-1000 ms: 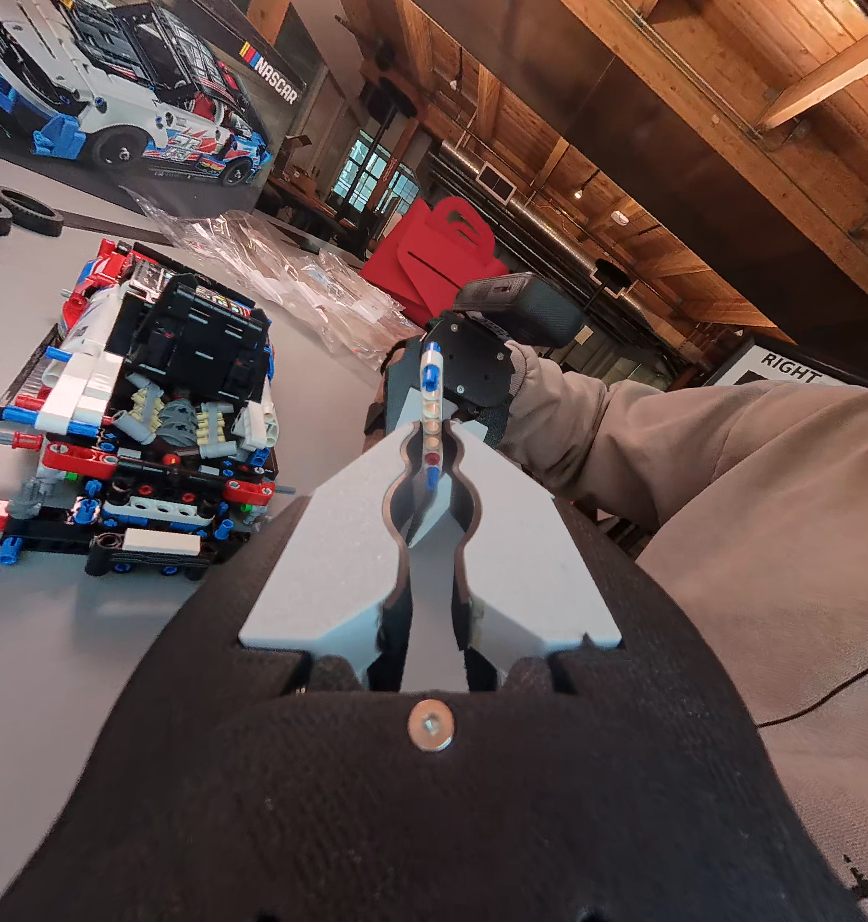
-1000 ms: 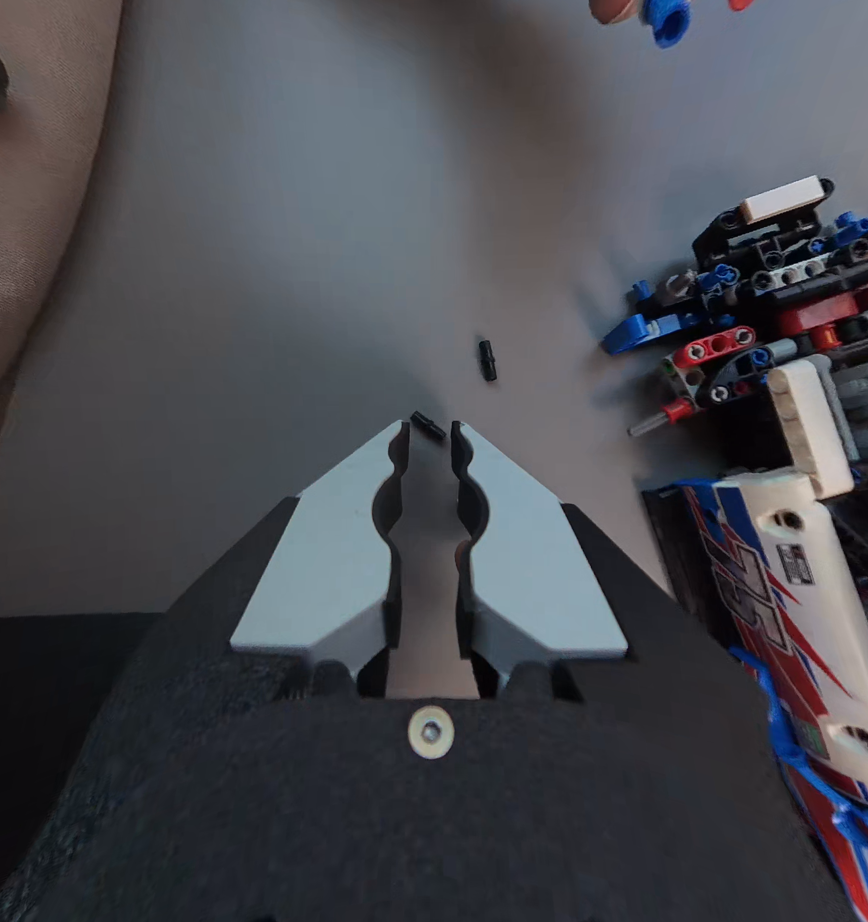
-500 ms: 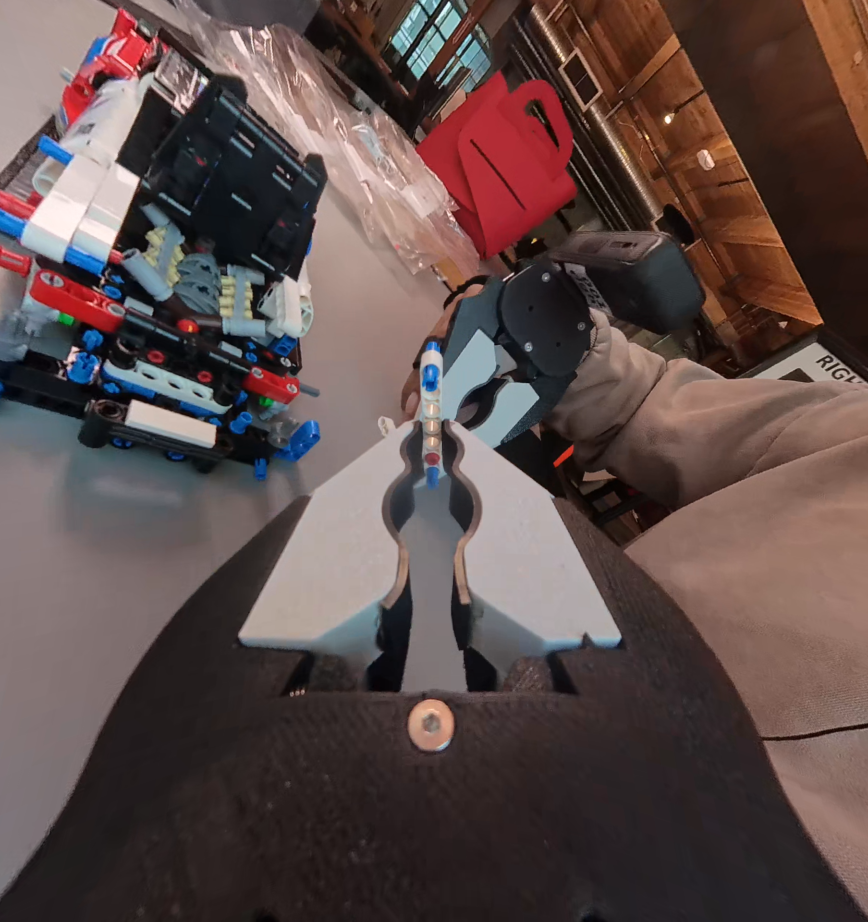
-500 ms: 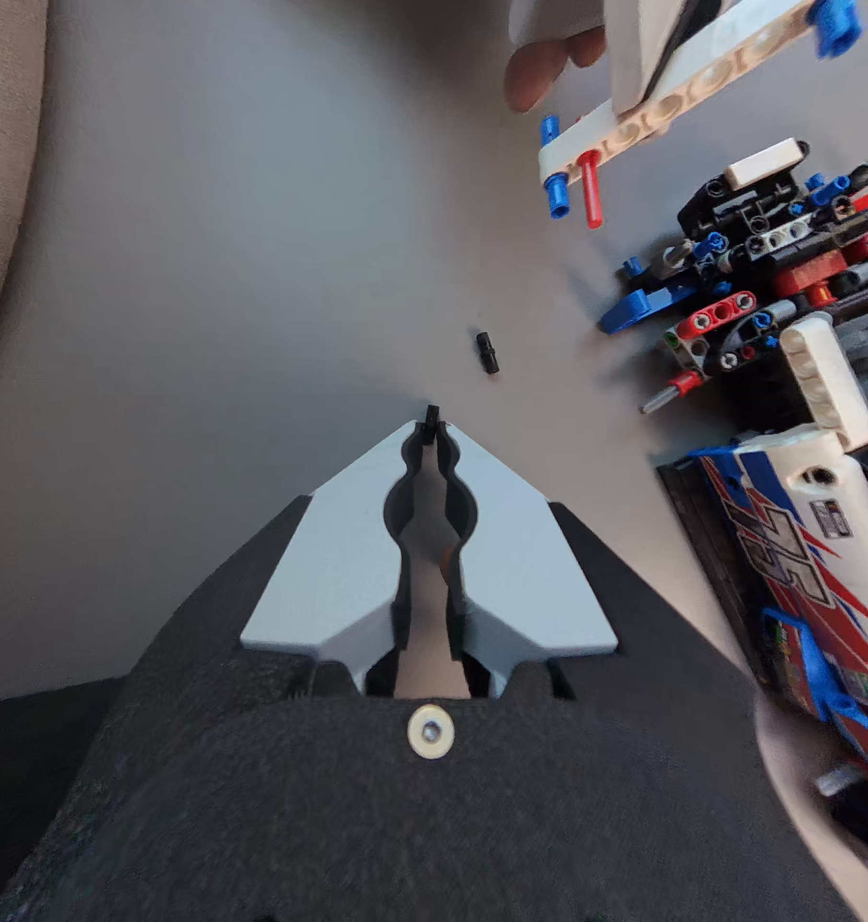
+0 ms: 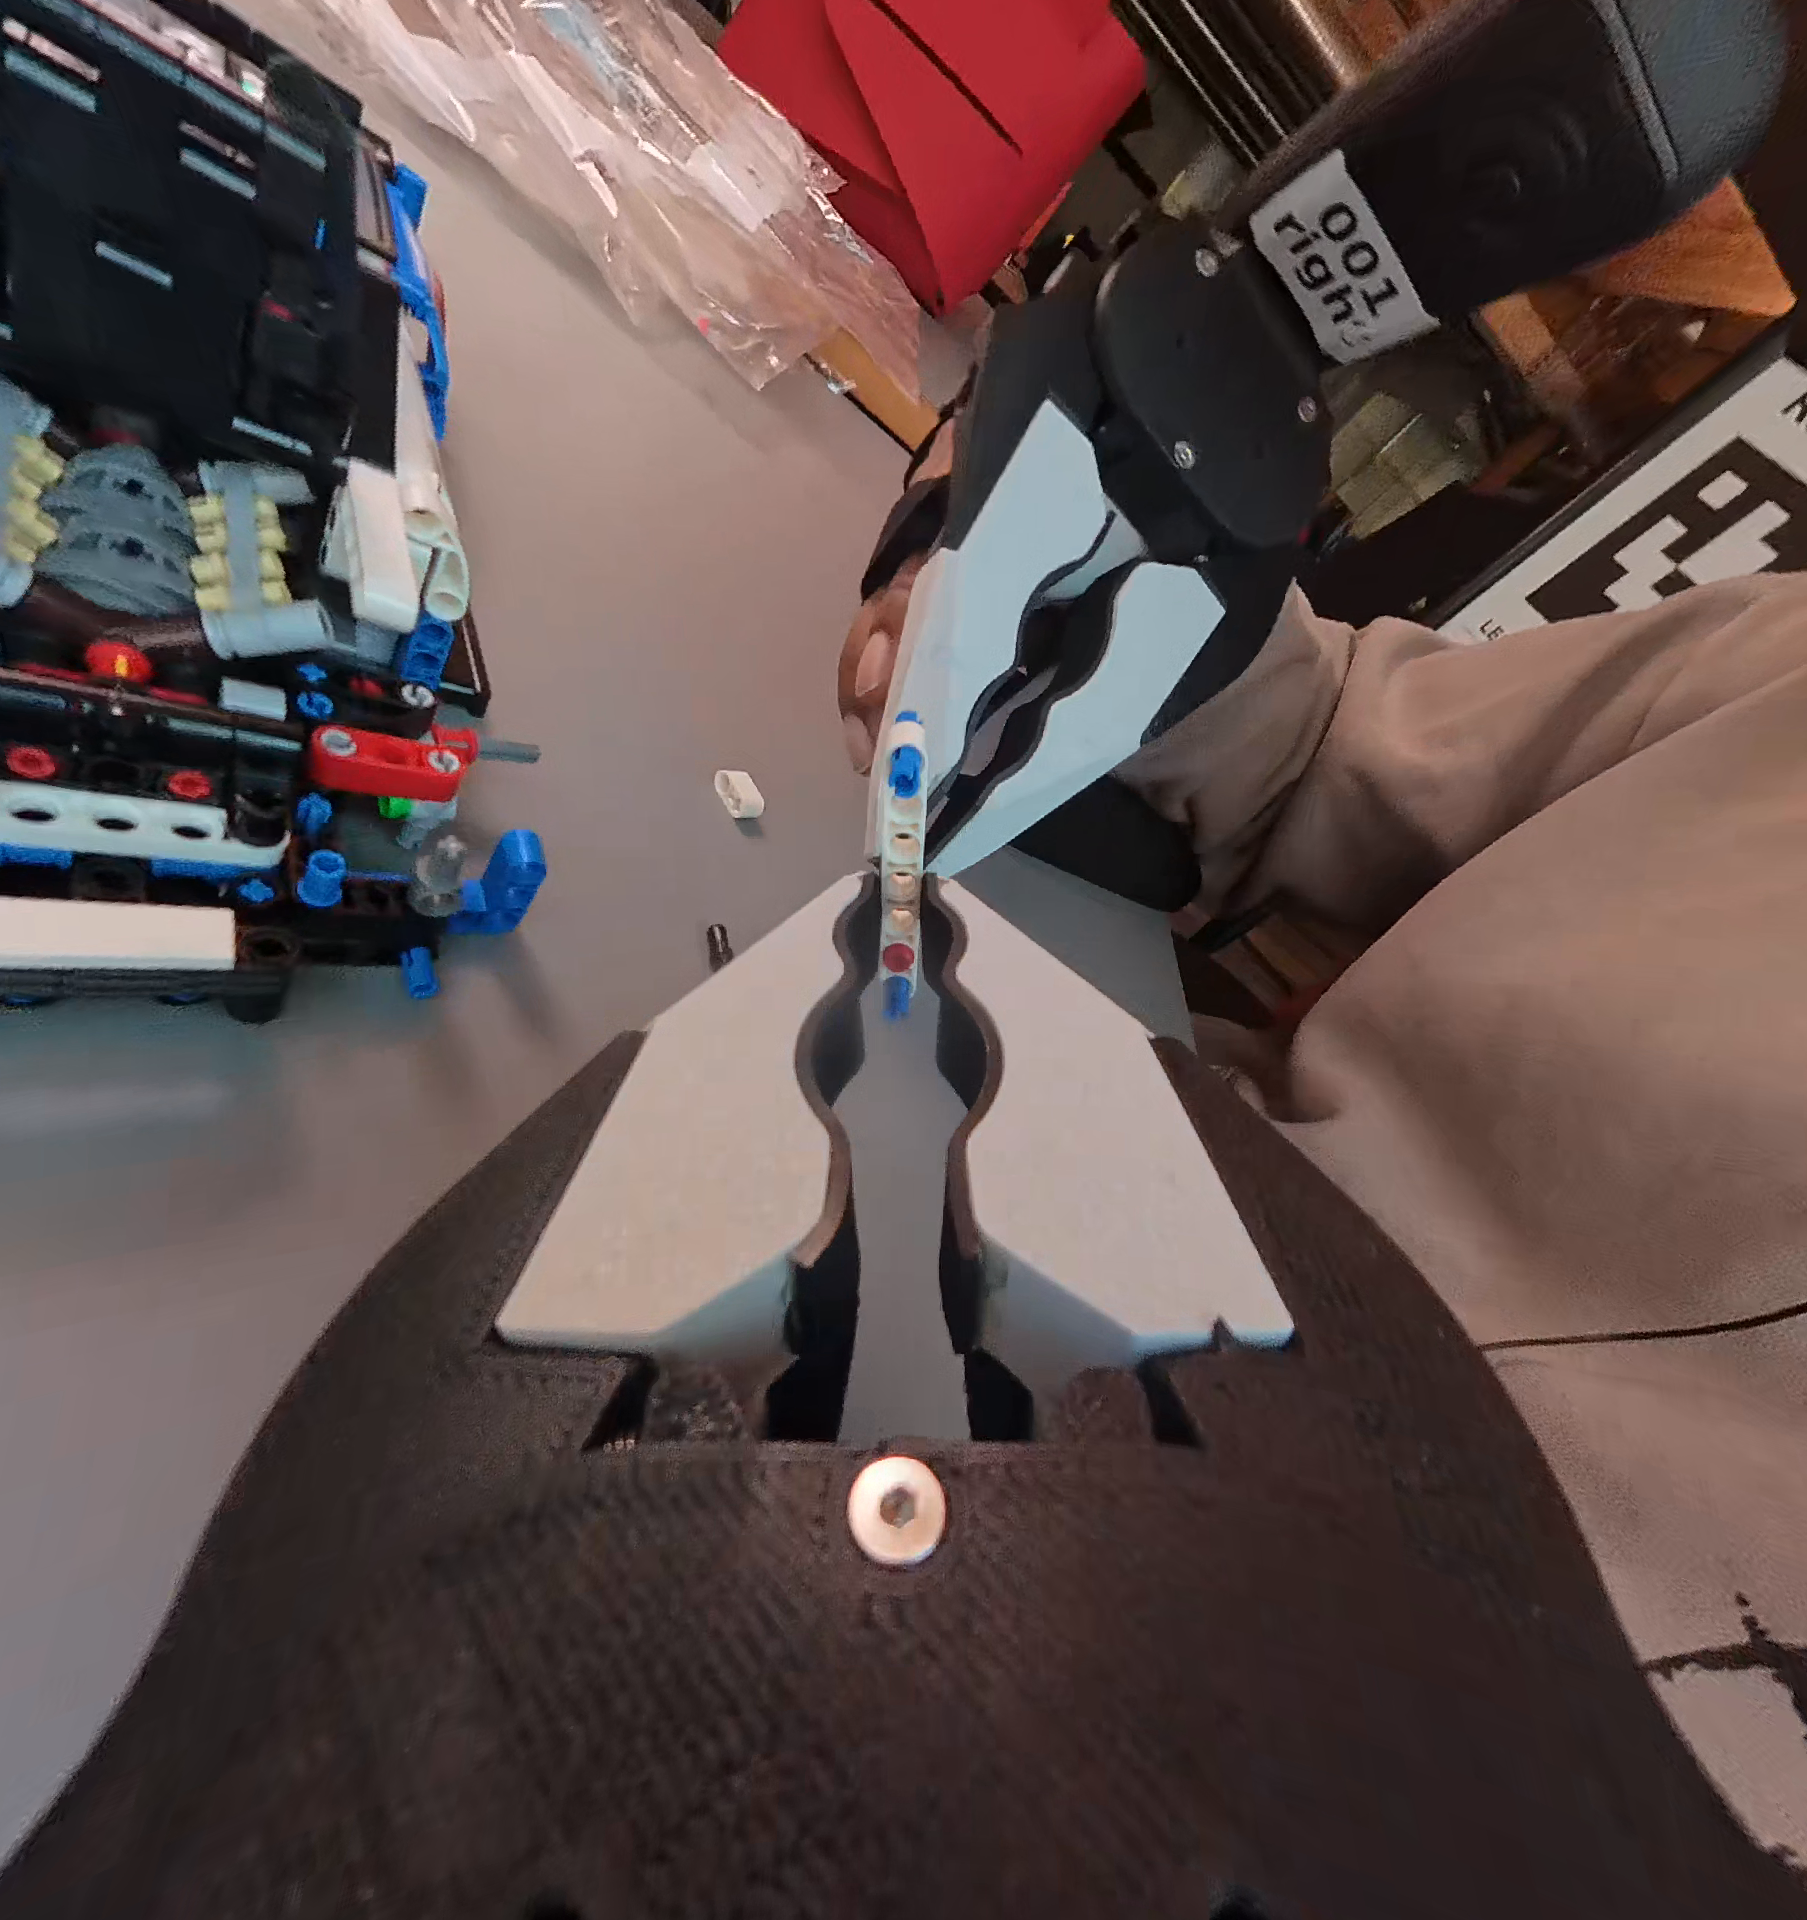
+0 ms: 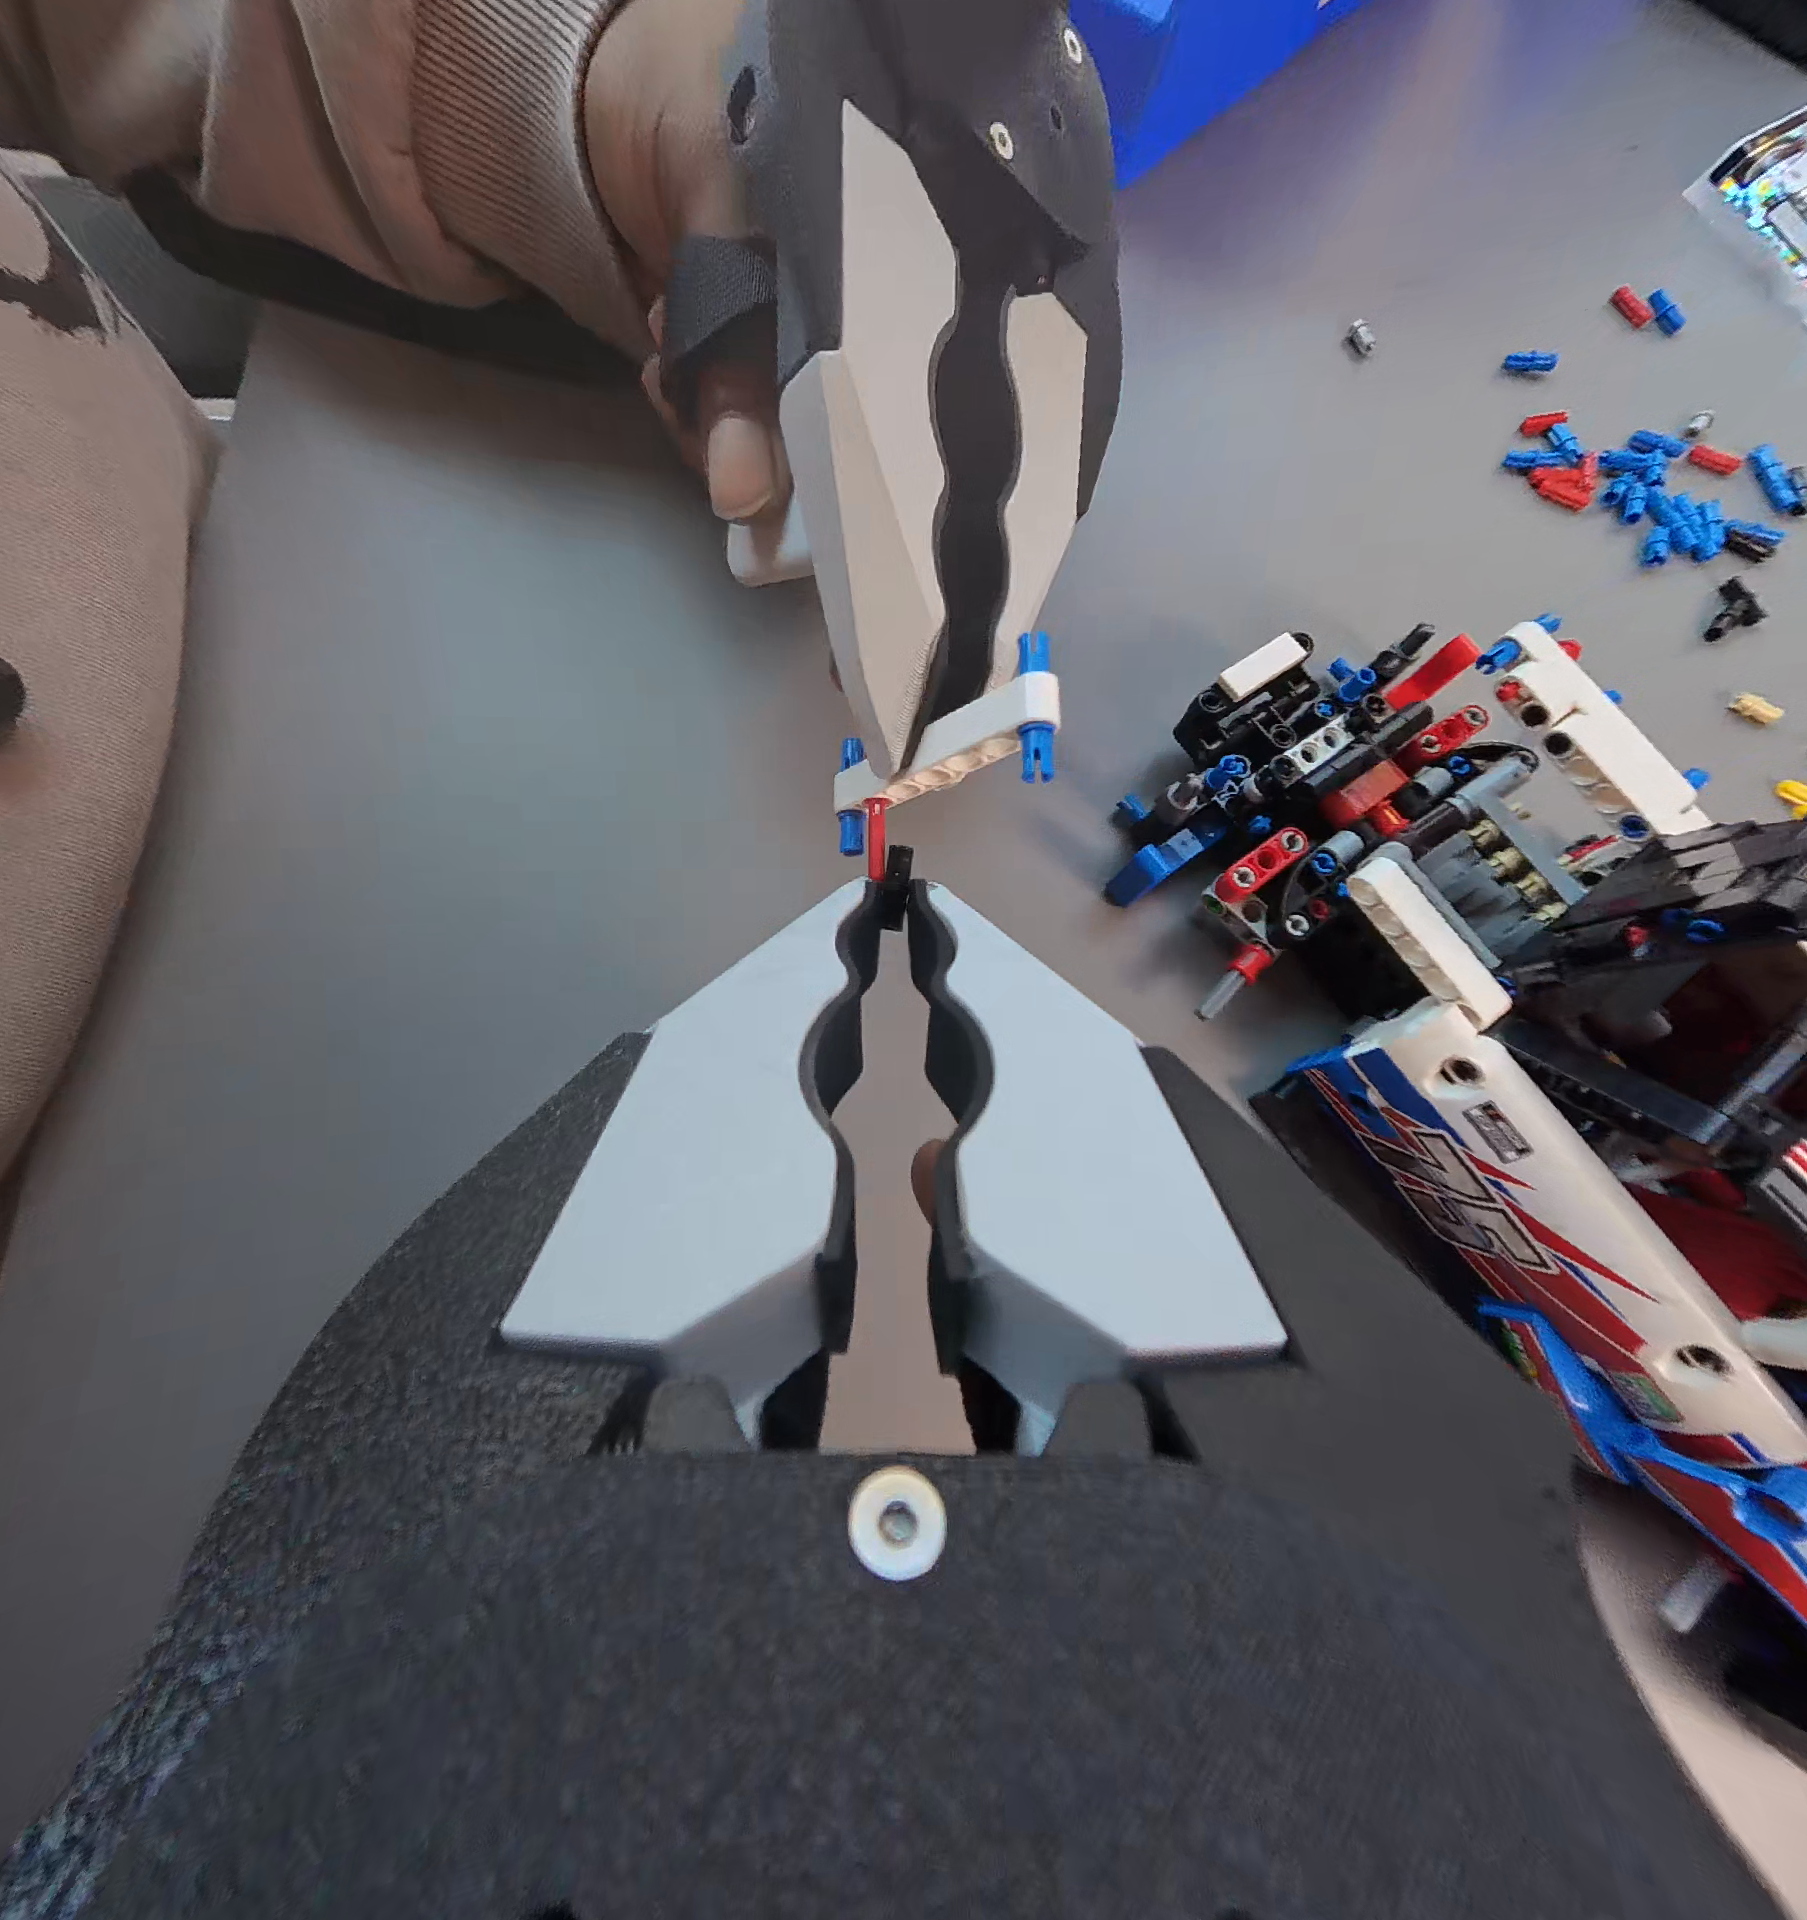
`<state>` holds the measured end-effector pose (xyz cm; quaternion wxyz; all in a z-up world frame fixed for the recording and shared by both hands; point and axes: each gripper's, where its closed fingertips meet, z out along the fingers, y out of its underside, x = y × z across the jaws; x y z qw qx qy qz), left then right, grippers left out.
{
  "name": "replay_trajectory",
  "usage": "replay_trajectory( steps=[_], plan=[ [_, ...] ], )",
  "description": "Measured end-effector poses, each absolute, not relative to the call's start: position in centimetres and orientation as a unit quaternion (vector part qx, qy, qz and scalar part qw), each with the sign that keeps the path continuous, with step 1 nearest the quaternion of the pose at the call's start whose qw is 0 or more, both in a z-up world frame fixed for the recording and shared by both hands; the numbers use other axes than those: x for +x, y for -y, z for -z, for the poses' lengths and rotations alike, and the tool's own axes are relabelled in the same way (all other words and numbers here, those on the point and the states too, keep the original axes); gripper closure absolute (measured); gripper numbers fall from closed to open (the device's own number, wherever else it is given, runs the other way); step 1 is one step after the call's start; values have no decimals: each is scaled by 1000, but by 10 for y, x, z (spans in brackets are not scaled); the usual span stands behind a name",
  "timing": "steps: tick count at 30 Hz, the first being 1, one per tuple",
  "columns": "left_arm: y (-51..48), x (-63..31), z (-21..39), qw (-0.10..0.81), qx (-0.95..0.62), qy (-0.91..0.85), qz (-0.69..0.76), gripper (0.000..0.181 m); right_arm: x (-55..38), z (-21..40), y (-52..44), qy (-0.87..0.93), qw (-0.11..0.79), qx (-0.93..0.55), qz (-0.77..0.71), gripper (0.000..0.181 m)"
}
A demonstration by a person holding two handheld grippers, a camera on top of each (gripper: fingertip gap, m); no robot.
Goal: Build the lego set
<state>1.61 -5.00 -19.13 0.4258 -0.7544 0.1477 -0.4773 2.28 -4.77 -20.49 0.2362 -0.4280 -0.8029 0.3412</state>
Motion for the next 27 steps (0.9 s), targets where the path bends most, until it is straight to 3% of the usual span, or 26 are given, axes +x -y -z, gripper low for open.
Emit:
replay_trajectory(
  steps=[1,27],
  plan=[
    [51,16,190,434,-752,-164,469,175,23,203,49,799,229,-431,-352,178],
    [72,41,197,479,-699,-411,335,175,36,201,74,746,87,-458,-475,179]
  ],
)
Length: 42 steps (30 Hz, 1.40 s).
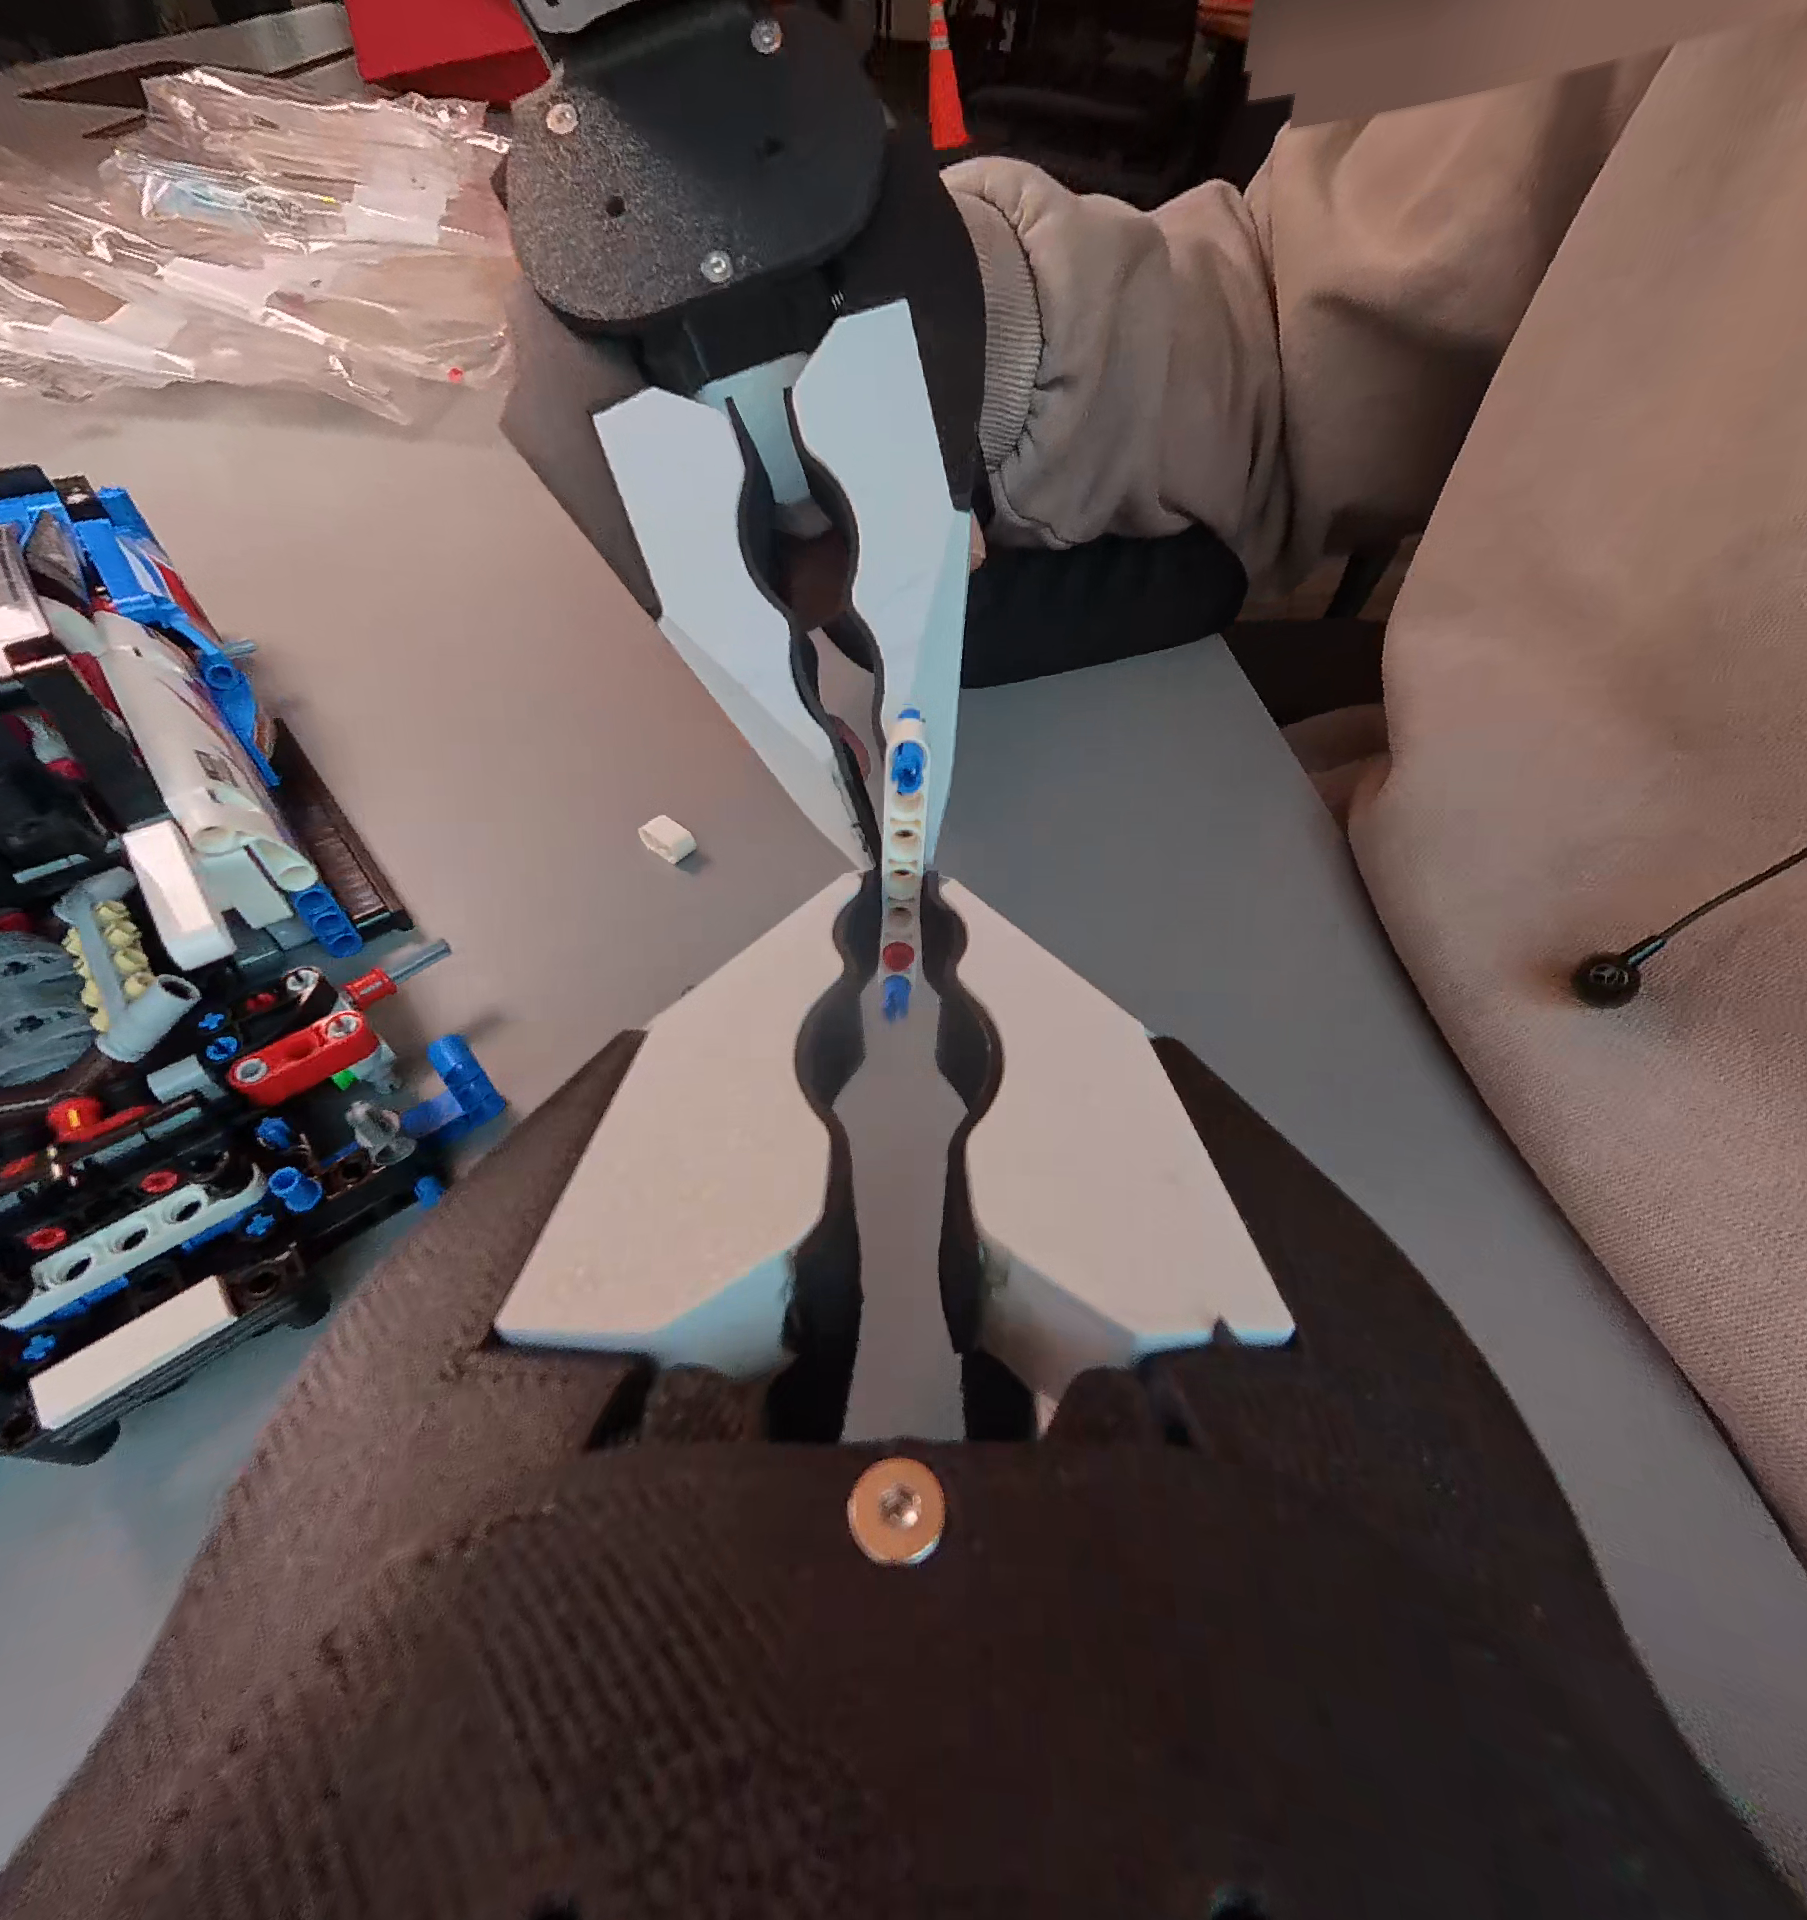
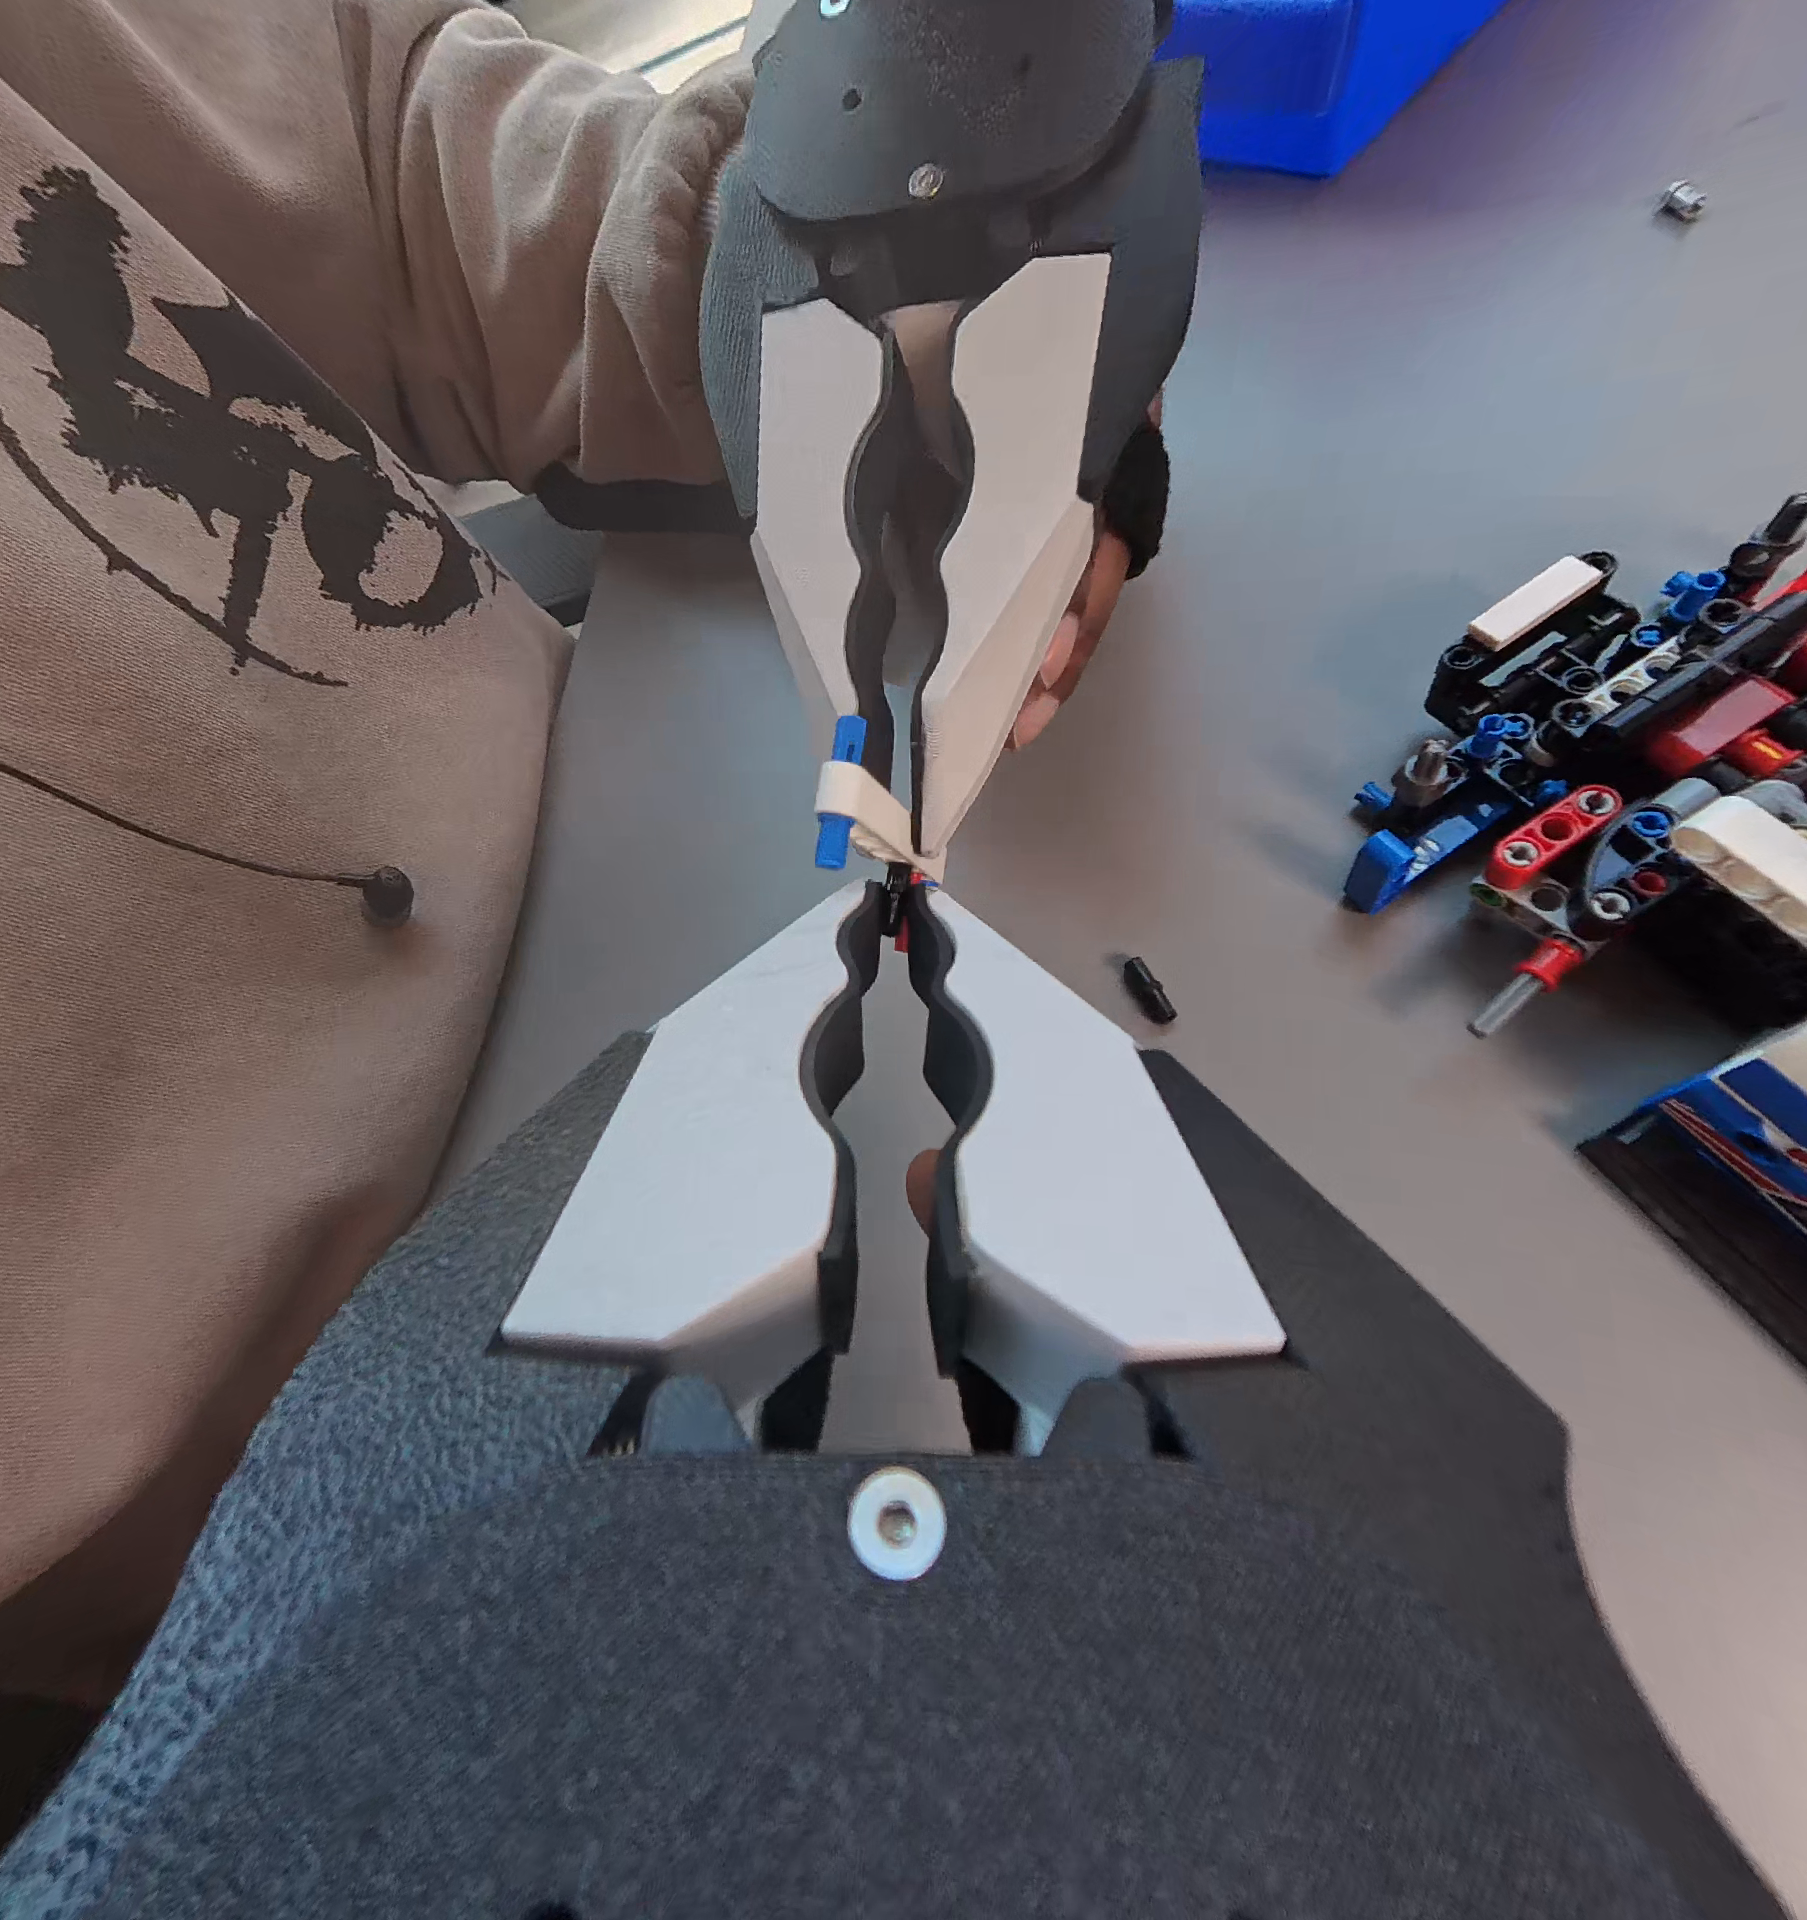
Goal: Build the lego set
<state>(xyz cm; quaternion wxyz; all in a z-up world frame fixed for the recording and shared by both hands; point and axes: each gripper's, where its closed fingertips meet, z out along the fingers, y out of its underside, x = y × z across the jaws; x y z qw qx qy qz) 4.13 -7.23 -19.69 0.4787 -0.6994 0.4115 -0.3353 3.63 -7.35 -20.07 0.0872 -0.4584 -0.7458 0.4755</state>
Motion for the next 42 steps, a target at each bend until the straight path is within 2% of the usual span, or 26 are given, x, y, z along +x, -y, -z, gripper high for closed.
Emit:
replay_trajectory(
  steps=[5,13,18,24,31,42],
  plan=[
    [69,38,185,506,-687,-385,353,175,32,189,70,715,93,-463,-516,179],
    [56,18,138,584,-637,-261,430,175,13,143,57,606,200,-456,-621,179],
    [56,10,111,602,-585,-189,509,176,8,116,55,539,254,-432,-677,180],
    [57,6,98,604,-545,-145,563,176,4,106,58,545,329,-422,-646,181],
    [62,13,102,621,-568,-216,495,175,9,110,62,569,288,-439,-633,180],
    [65,26,100,615,-560,-237,502,175,12,114,74,573,262,-437,-643,181]
  ],
)
